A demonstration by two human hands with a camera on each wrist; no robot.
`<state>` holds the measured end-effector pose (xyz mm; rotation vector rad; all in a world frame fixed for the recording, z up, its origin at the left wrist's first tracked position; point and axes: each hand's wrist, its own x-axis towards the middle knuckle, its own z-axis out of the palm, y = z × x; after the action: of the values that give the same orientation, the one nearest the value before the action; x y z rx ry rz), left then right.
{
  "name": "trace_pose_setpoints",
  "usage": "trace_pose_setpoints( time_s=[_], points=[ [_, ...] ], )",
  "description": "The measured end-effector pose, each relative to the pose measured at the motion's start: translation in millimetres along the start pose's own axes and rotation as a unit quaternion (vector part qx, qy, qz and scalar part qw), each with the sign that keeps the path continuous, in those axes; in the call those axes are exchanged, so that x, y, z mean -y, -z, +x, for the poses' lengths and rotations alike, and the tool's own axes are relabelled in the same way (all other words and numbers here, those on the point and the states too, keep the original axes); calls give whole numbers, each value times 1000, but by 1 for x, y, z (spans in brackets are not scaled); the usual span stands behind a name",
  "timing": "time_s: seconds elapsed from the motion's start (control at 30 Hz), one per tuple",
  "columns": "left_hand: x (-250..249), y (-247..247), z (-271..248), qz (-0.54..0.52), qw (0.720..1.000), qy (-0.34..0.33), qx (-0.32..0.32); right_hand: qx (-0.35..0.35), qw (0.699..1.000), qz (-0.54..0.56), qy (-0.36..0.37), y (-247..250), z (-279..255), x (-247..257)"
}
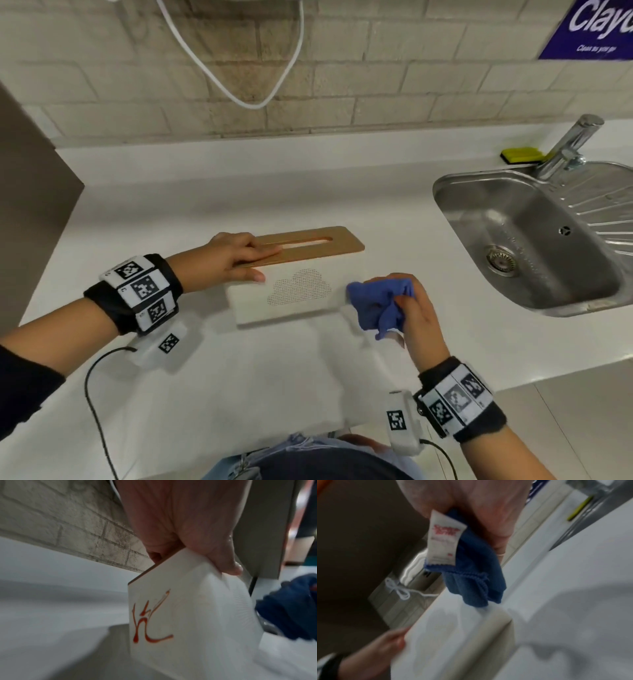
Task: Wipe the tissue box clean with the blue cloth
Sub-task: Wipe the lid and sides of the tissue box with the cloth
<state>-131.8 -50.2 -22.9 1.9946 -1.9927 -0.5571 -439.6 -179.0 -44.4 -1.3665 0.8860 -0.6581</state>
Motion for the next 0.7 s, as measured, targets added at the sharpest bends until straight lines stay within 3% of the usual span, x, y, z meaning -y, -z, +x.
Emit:
trace_pose_setpoints(
  time_s=[0.1, 0.2, 0.37, 0.53, 0.63, 0.7],
  points=[
    [8, -6, -21, 96, 994, -47, -3, -48, 993, 98, -34, 13, 4, 6],
    [19, -9, -32, 155, 987, -51, 3, -32, 976, 205, -66, 13, 10, 9],
    [-2, -13, -35, 153, 985, 81, -28, 0, 948, 303, -99, 11, 12, 8],
    [-78, -62, -1, 113, 986, 107, -56, 53, 946, 309, -81, 9, 18, 9],
    [-99, -90, 23, 97, 969, 183, -138, 42, 963, 259, -59, 14, 23, 4],
    [-103, -96, 29, 93, 959, 198, -178, 23, 974, 219, -54, 15, 24, 2]
  ],
)
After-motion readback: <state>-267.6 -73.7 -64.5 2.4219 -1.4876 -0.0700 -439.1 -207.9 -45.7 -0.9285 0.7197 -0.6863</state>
